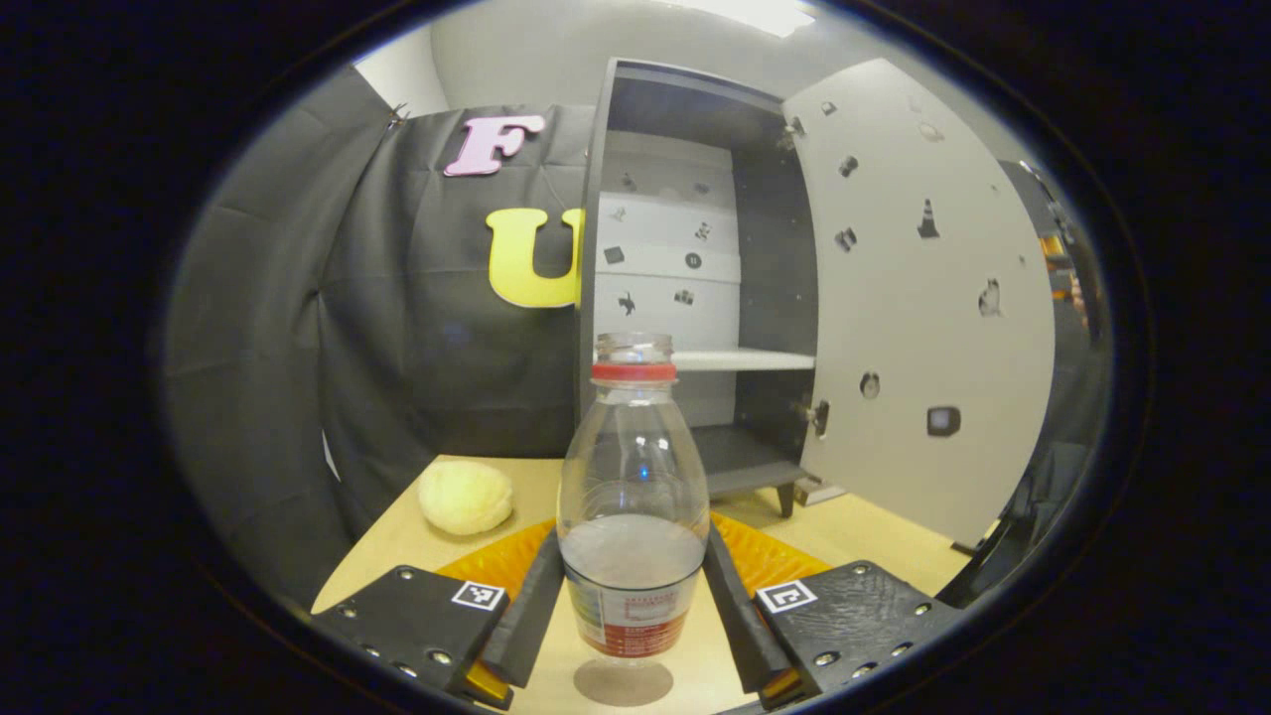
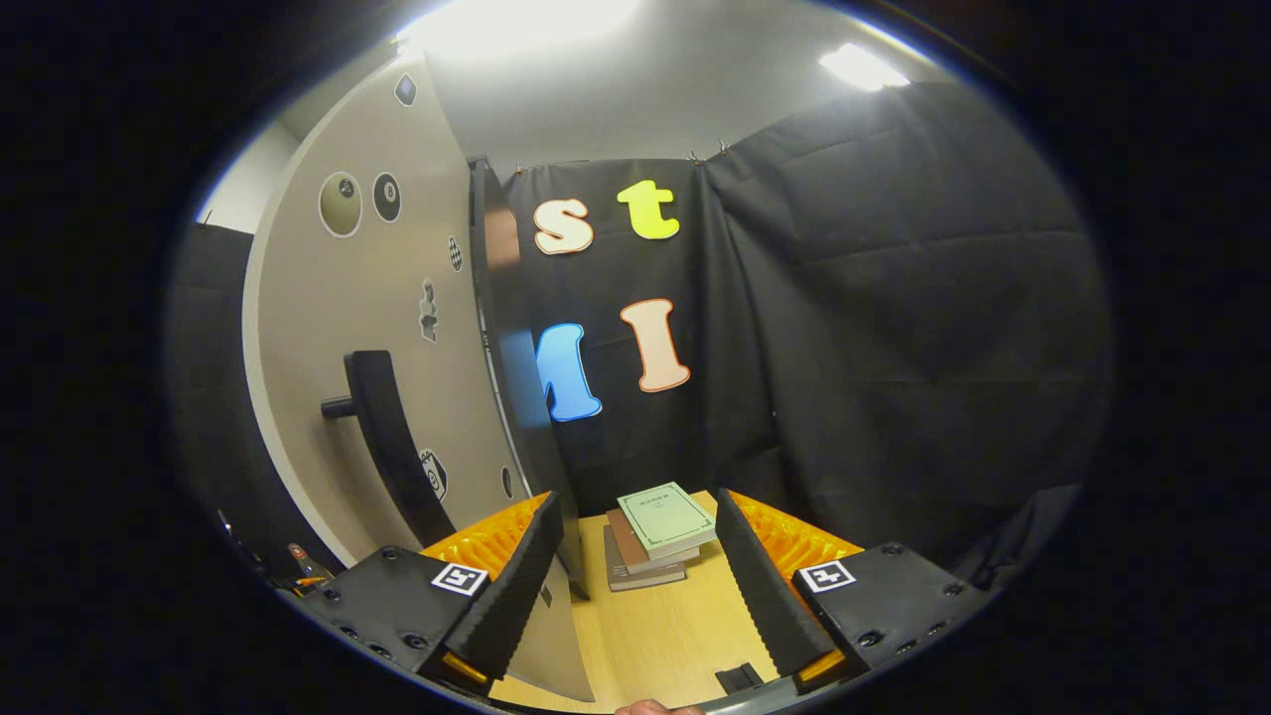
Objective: Open the cabinet door with the right hand, grasp the bottle in the cabinet with the left hand and place it on the coaster, then close the cabinet door with the right hand.
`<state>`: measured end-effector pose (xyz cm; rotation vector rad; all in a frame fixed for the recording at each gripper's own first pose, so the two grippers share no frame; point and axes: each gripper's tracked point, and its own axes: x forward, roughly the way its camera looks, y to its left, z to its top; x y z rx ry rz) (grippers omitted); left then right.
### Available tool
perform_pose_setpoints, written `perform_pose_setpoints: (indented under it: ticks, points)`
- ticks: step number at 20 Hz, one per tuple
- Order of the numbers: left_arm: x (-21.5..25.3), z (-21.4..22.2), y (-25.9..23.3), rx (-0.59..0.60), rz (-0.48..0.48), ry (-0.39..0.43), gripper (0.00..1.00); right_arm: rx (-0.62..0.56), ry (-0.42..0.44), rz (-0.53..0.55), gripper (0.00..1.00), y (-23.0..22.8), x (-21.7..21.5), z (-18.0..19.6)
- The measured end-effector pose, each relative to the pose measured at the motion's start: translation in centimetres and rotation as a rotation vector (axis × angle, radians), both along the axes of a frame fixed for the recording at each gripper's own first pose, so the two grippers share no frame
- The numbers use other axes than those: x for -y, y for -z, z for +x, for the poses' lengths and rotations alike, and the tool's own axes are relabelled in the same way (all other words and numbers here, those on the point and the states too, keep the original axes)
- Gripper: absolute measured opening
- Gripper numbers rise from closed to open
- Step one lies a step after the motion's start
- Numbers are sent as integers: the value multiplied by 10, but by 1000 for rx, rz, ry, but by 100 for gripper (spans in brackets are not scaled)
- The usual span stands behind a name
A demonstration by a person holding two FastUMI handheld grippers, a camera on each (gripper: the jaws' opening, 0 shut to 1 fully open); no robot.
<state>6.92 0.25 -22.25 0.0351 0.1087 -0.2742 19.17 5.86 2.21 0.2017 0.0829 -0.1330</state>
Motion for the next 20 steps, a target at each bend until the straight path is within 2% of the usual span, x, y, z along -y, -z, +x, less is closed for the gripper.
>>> perform_pose_setpoints:
  ticks: [2, 4, 8, 11, 13, 16, 17, 18, 19, 20]
  points:
    - [-6, 6, 33, -37, -5, -13, 76, -16, 12, -3, 98, 5, -5, -6]
    - [-16, 6, 59, -60, -36, -34, 75, -27, 27, -18, 98, 10, -7, -13]
    - [-32, 9, 94, -76, -76, -79, 77, -75, 35, -36, 98, 21, -14, -20]
    - [-29, 9, 114, -96, -60, -77, 74, -86, 41, -35, 98, 24, -18, -22]
    - [-21, 3, 130, -104, -36, -64, 77, -96, 45, -41, 98, 27, -20, -23]
    - [-15, 1, 127, -71, -4, -51, 74, -116, 52, -40, 98, 36, -22, -26]
    - [-14, 1, 126, -68, 2, -50, 77, -121, 53, -35, 98, 37, -23, -27]
    - [-14, -1, 125, -70, 5, -50, 75, -124, 54, -32, 98, 39, -25, -27]
    - [-14, -2, 126, -71, 2, -52, 77, -127, 53, -31, 98, 40, -26, -26]
    - [-14, -3, 126, -71, -1, -52, 75, -129, 52, -33, 100, 41, -27, -25]
